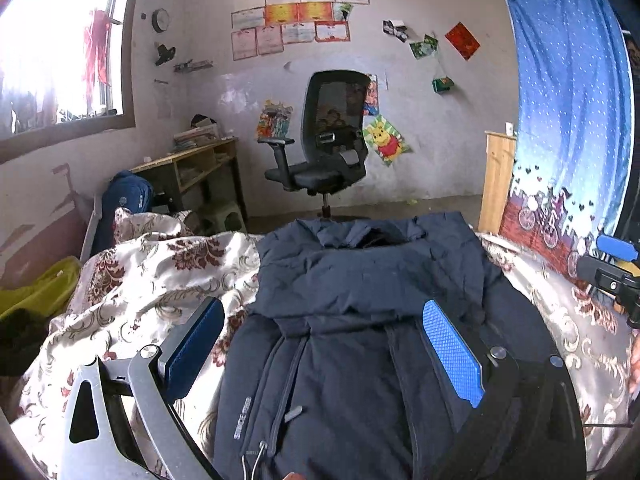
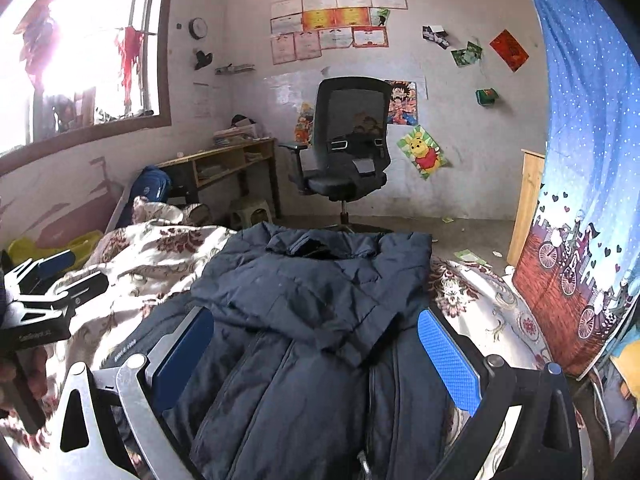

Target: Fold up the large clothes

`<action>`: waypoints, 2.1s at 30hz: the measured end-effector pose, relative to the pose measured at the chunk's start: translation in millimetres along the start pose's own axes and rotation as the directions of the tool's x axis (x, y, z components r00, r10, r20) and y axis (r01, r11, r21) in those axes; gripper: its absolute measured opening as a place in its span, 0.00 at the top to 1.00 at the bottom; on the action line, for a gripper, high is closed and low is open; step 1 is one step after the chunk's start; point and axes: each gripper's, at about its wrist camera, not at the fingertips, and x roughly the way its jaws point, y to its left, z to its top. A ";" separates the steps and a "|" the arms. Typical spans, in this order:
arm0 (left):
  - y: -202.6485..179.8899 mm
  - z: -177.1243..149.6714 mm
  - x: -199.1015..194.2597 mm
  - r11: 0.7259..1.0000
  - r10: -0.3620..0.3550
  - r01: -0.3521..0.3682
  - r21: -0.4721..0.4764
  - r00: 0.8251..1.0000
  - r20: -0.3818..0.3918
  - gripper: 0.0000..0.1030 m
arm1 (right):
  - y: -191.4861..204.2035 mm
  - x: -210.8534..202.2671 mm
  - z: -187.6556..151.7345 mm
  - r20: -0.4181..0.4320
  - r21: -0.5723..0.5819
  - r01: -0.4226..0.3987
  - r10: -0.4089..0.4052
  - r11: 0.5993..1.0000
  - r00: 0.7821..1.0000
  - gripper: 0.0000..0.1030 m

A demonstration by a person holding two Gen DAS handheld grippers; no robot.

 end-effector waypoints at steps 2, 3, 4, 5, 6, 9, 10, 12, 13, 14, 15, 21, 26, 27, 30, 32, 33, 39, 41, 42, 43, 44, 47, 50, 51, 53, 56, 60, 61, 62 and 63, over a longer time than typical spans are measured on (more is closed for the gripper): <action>0.8 -11.1 0.2 1.000 -0.006 0.007 0.020 1.000 -0.026 0.05 | 3.1 -3.5 -11.3 -0.012 -0.016 0.004 -0.004 1.000 1.000 0.00; 1.5 -17.0 1.1 0.999 -0.008 0.009 0.032 0.999 -0.041 0.05 | 4.2 -4.0 -16.0 -0.021 -0.024 0.004 -0.004 1.000 1.000 0.00; 2.6 -22.2 2.2 0.999 -0.008 0.010 0.041 0.999 -0.053 0.05 | 4.8 -4.8 -21.6 -0.031 -0.031 0.003 -0.004 1.000 1.000 0.00; 4.1 -29.4 4.2 0.998 -0.014 0.017 0.052 0.997 -0.073 0.05 | 6.1 -5.2 -28.0 -0.045 -0.040 0.002 -0.004 0.999 0.999 0.00; 5.8 -35.4 6.1 0.998 -0.022 0.028 0.060 0.995 -0.092 0.05 | 7.7 -4.5 -34.9 -0.063 -0.051 -0.001 -0.002 0.999 0.998 0.00; 9.6 -56.4 11.6 0.995 -0.042 0.054 0.081 0.988 -0.151 0.05 | 11.3 -0.7 -53.7 -0.113 -0.079 -0.008 -0.001 0.997 0.994 0.00; 9.9 -63.2 12.2 0.994 -0.046 0.062 0.093 0.985 -0.166 0.05 | 12.7 0.8 -59.7 -0.129 -0.086 -0.010 -0.001 0.996 0.992 0.00; 9.8 -75.9 11.7 0.989 -0.053 0.078 0.127 0.980 -0.191 0.05 | 14.1 5.6 -72.9 -0.170 -0.089 -0.016 0.001 0.996 0.985 0.00; 9.0 -83.3 10.4 0.984 -0.060 0.093 0.152 0.977 -0.206 0.05 | 13.8 7.2 -78.4 -0.188 -0.088 -0.018 0.002 0.996 0.982 0.00; 8.2 -88.6 9.9 0.980 -0.065 0.104 0.170 0.974 -0.219 0.05 | 14.0 10.4 -85.5 -0.215 -0.086 -0.021 0.002 0.996 0.977 0.00; 6.8 -95.6 9.3 0.975 -0.068 0.115 0.191 0.970 -0.235 0.05 | 14.0 13.3 -91.6 -0.242 -0.083 -0.025 0.004 0.996 0.970 0.00; -1.0 -130.7 9.1 0.949 -0.086 0.177 0.261 0.942 -0.325 0.05 | 23.5 38.2 -130.5 -0.465 -0.154 -0.095 0.013 0.983 0.885 0.00; -10.3 -153.4 15.9 0.937 -0.085 0.209 0.279 0.913 -0.399 0.05 | 34.1 52.5 -166.9 -0.616 -0.214 -0.159 -0.007 0.964 0.788 0.00; -10.8 -156.0 17.5 0.936 -0.082 0.212 0.282 0.909 -0.409 0.05 | 36.6 55.4 -173.8 -0.640 -0.227 -0.166 -0.019 0.960 0.768 0.00; -12.0 -163.3 22.9 0.931 -0.073 0.219 0.291 0.895 -0.441 0.05 | 43.3 60.8 -187.6 -0.678 -0.260 -0.179 -0.047 0.949 0.734 0.00; -10.8 -165.3 24.3 0.932 -0.077 0.226 0.283 0.887 -0.456 0.05 | 49.1 63.7 -195.5 -0.693 -0.288 -0.191 -0.066 0.938 0.718 0.00; -9.3 -167.2 26.2 0.932 -0.077 0.230 0.280 0.881 -0.467 0.05 | 51.5 64.9 -199.0 -0.699 -0.299 -0.198 -0.073 0.934 0.711 0.00; -9.0 -180.3 33.2 0.923 -0.063 0.247 0.297 0.854 -0.516 0.05 | 65.8 72.6 -224.0 -0.701 -0.424 -0.193 -0.185 0.885 0.689 0.00; -8.5 -185.7 36.5 0.921 -0.054 0.249 0.301 0.844 -0.533 0.05 | 68.6 73.9 -229.8 -0.685 -0.460 -0.182 -0.217 0.869 0.696 0.00; -7.3 -187.8 38.5 0.921 -0.050 0.248 0.300 0.840 -0.540 0.05 | 69.2 74.2 -230.8 -0.673 -0.474 -0.172 -0.229 0.864 0.704 0.00; -6.0 -189.9 40.7 0.923 -0.045 0.245 0.298 0.836 -0.547 0.05 | 68.9 74.1 -230.0 -0.654 -0.485 -0.152 -0.242 0.861 0.717 0.00; -4.3 -191.5 42.7 0.924 -0.041 0.242 0.295 0.832 -0.553 0.05 | 67.3 73.8 -228.4 -0.639 -0.487 -0.133 -0.249 0.863 0.728 0.00; -2.1 -193.2 44.2 0.924 -0.042 0.245 0.295 0.829 -0.557 0.05 | 58.0 70.4 -219.9 -0.630 -0.429 -0.117 -0.204 0.896 0.749 0.00; -4.0 -194.7 43.4 0.915 -0.039 0.254 0.314 0.830 -0.556 0.05 | 46.2 59.2 -202.9 -0.599 -0.336 -0.106 -0.125 0.936 0.791 0.01; -4.1 -195.4 43.4 0.910 -0.035 0.257 0.325 0.829 -0.558 0.05 | 41.5 56.5 -195.8 -0.587 -0.293 -0.106 -0.091 0.950 0.805 0.01; -5.1 -198.3 44.6 0.902 -0.026 0.262 0.343 0.827 -0.562 0.05 | 30.3 53.8 -178.4 -0.557 -0.179 -0.086 -0.029 0.980 0.830 0.01; -10.5 -203.7 45.2 0.888 -0.003 0.262 0.377 0.824 -0.566 0.05 | 16.1 56.5 -166.6 -0.558 -0.040 -0.099 0.060 0.994 0.828 0.01; -15.3 -209.3 53.9 0.875 0.045 0.246 0.418 0.817 -0.575 0.05 | -0.7 64.1 -163.2 -0.577 0.107 -0.130 0.168 0.986 0.799 0.01; -16.0 -211.0 55.8 0.871 0.057 0.242 0.427 0.815 -0.577 0.05 | -4.1 66.6 -157.3 -0.582 0.124 -0.132 0.180 0.983 0.793 0.01; -16.3 -212.0 57.3 0.868 0.064 0.241 0.434 0.813 -0.579 0.05 | -8.6 67.8 -157.6 -0.589 0.135 -0.133 0.188 0.982 0.786 0.01; -16.1 -212.5 58.6 0.866 0.067 0.241 0.438 0.812 -0.580 0.05 | -10.6 68.5 -157.5 -0.601 0.140 -0.139 0.196 0.980 0.775 0.00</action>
